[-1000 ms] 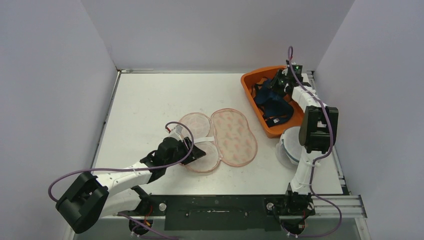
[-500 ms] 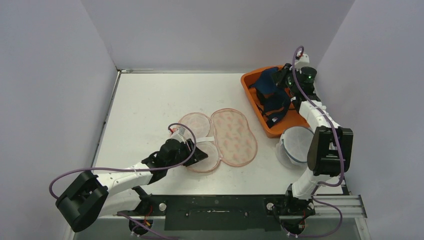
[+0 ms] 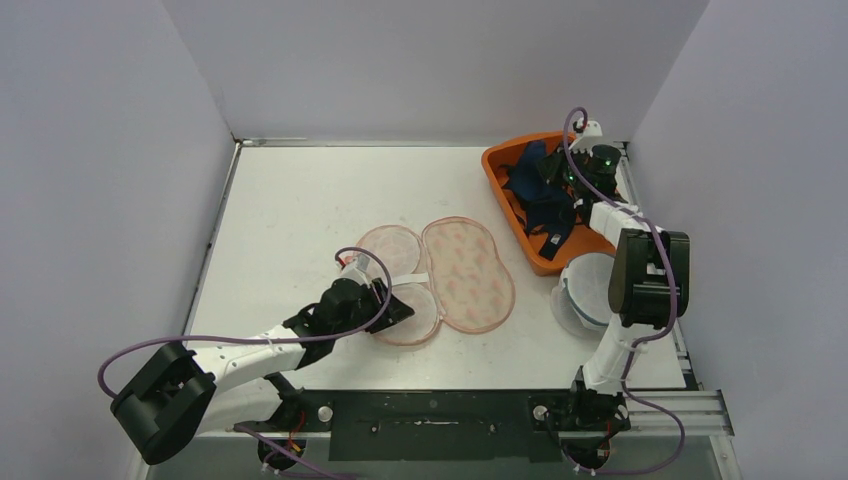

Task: Unzip the laundry bag and remove the bra
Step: Adjust the bra in the bin.

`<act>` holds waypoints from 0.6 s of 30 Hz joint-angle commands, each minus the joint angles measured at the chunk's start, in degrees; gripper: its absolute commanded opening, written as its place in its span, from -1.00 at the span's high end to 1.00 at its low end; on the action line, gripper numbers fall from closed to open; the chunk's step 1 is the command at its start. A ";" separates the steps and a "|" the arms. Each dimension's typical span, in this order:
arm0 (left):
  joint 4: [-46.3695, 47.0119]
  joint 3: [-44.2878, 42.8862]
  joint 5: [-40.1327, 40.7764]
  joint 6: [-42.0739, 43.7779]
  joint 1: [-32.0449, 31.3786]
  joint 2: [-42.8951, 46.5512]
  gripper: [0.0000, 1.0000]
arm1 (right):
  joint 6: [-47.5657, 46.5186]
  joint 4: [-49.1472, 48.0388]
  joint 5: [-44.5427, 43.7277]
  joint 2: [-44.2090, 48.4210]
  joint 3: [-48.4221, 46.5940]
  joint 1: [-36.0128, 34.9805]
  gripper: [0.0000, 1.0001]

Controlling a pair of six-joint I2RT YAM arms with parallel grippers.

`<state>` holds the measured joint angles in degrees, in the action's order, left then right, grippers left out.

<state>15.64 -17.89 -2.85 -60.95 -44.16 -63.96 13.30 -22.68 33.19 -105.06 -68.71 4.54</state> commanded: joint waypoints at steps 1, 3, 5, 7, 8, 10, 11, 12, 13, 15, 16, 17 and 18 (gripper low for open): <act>0.01 -2.25 1.85 1.77 -0.05 -0.66 0.22 | -3.38 -4.04 -1.39 -2.56 -4.72 0.15 0.76; 0.05 -2.76 1.91 1.97 0.04 -1.86 0.22 | -3.29 -4.27 -2.41 -3.76 -5.23 0.18 0.53; 0.32 -3.21 1.33 2.06 0.17 -3.16 0.21 | -2.86 -4.71 -3.83 -4.35 -5.10 0.16 0.23; 0.60 -3.65 0.63 2.15 0.13 -4.18 0.21 | -2.39 -5.95 -5.79 -3.59 -3.82 0.27 0.03; 0.62 -3.86 0.50 2.23 0.17 -4.45 0.21 | -2.36 -6.12 -6.92 -3.02 -3.34 0.30 -0.04; 0.81 -4.15 0.31 2.32 0.17 -4.67 0.21 | -1.47 -6.48 -8.06 -1.68 -2.39 0.92 -0.17; 0.92 -4.17 0.23 2.37 0.13 -4.61 0.21 | -0.85 -6.50 -8.32 -0.81 -1.97 1.39 -0.21; 1.08 -4.09 0.15 2.34 0.06 -4.52 0.21 | -0.01 -6.66 -8.60 0.10 -1.33 1.94 -0.27; 1.39 -3.81 -0.07 2.18 0.03 -4.38 0.21 | 0.79 -6.74 -8.63 1.18 -0.74 2.46 -0.35; 2.15 -3.01 -0.36 1.66 -0.29 -3.97 0.21 | 2.85 -6.17 -8.89 3.66 1.26 3.71 -0.55; 2.72 -2.50 -0.47 1.19 -0.41 -3.78 0.21 | 3.69 -6.03 -7.85 4.72 2.16 4.39 -0.63; 3.30 -1.97 -0.73 0.84 -0.53 -3.53 0.21 | 4.35 -5.37 -6.73 5.62 3.04 5.19 -0.65; 3.80 -1.56 -0.90 0.57 -0.58 -3.27 0.21 | 4.76 -4.79 -5.12 6.53 4.16 5.85 -0.66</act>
<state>15.27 -19.64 -2.48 -59.66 -44.23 -68.53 14.90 -24.36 25.89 -105.27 -66.92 7.73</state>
